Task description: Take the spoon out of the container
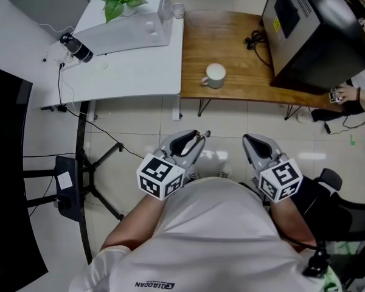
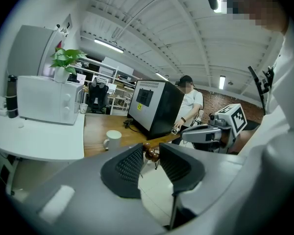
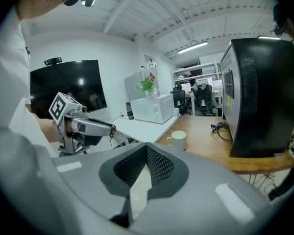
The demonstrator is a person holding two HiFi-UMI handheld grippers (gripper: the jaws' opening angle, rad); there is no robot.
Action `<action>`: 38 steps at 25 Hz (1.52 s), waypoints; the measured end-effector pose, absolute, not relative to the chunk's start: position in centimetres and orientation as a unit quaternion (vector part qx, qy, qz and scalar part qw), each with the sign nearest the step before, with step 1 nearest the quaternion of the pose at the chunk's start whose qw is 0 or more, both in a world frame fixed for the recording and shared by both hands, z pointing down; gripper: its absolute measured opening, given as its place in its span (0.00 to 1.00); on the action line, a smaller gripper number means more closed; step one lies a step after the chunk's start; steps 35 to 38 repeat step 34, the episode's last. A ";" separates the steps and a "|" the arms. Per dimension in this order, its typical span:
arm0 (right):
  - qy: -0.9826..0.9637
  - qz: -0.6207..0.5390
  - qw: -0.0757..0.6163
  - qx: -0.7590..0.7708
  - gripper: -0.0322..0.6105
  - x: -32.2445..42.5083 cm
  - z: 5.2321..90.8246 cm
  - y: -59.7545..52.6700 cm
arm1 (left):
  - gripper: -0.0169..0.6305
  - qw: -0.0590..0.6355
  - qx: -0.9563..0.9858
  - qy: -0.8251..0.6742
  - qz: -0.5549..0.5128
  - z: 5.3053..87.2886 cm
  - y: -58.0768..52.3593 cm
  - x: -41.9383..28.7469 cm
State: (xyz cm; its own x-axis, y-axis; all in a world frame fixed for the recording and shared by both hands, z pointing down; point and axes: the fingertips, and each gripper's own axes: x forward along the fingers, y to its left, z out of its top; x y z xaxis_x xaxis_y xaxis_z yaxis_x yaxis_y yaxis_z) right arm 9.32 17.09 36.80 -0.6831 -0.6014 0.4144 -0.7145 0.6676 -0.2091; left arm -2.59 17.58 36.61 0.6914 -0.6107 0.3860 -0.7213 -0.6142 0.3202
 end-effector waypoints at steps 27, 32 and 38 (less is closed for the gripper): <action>-0.892 0.173 0.162 0.384 0.06 9.8 37.1 16.7 | 0.19 0.231 0.893 -0.368 0.116 36.7 15.8 -2.6; -0.893 0.174 0.161 0.383 0.06 9.9 37.2 16.6 | 0.19 0.233 0.892 -0.368 0.117 36.7 15.8 -2.5; -0.893 0.174 0.161 0.383 0.06 9.9 37.1 16.6 | 0.19 0.235 0.892 -0.369 0.116 36.7 15.7 -2.5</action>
